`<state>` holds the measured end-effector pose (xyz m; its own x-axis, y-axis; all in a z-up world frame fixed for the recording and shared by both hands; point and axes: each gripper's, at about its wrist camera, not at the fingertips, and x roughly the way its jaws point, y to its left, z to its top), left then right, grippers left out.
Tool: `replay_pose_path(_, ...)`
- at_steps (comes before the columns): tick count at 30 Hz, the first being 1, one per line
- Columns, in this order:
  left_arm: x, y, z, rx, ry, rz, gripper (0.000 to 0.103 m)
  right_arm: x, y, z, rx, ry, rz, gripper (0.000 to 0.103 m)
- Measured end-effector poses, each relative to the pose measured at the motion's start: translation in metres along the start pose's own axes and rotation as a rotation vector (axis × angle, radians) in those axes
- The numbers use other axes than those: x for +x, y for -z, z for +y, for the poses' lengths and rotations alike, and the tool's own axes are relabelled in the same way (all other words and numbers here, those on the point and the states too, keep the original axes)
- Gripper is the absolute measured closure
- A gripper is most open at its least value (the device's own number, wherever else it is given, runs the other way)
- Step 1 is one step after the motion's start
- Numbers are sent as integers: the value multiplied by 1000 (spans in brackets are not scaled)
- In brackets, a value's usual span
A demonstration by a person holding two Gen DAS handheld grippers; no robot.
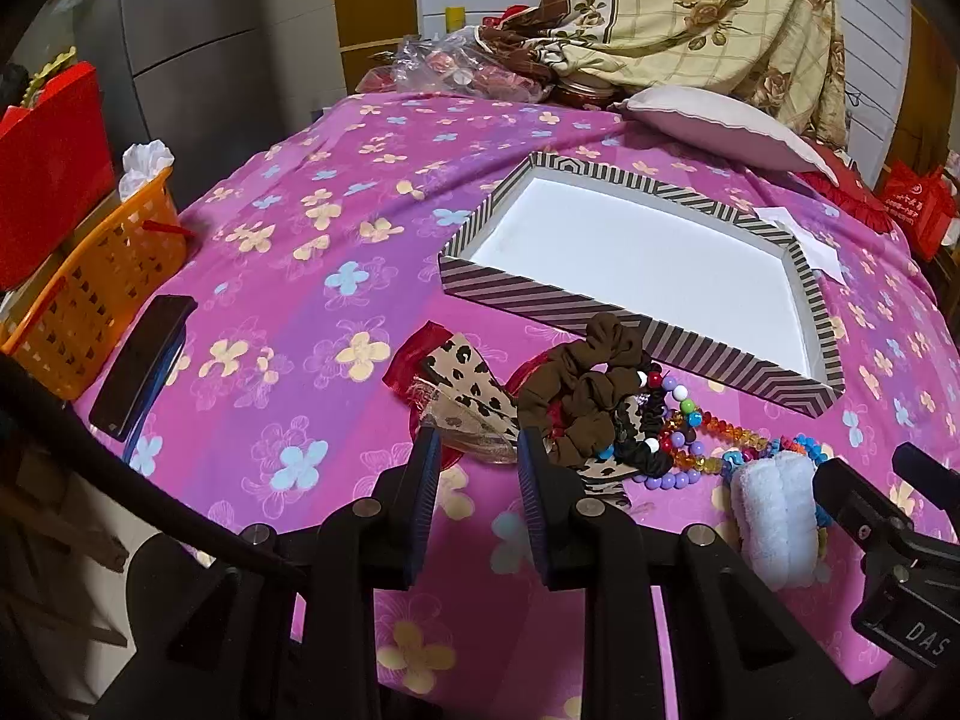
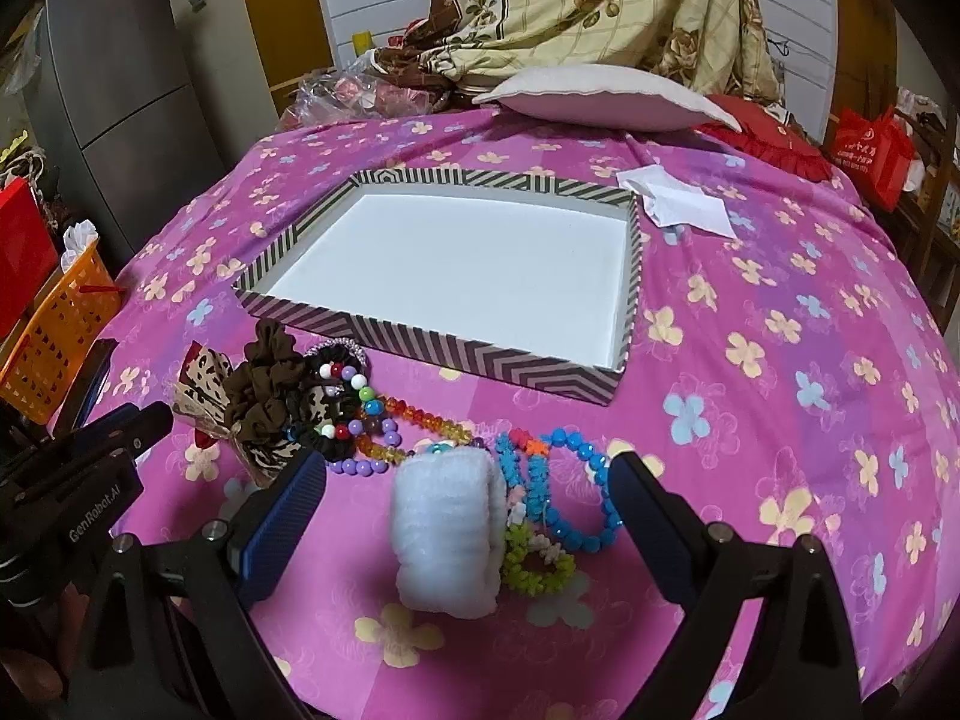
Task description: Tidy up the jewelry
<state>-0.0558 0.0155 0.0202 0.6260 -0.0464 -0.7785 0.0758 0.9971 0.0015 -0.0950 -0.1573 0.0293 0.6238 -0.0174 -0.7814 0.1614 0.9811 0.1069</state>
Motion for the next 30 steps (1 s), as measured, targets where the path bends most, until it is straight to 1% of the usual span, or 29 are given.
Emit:
replay_pose_path(14,1,3,2,2,-5,8,56,5,2,6,-11,6,19,6)
replay_pose_path(30,-5,0,-2,0,7,15,56,2,2,8,-14,6,12,6)
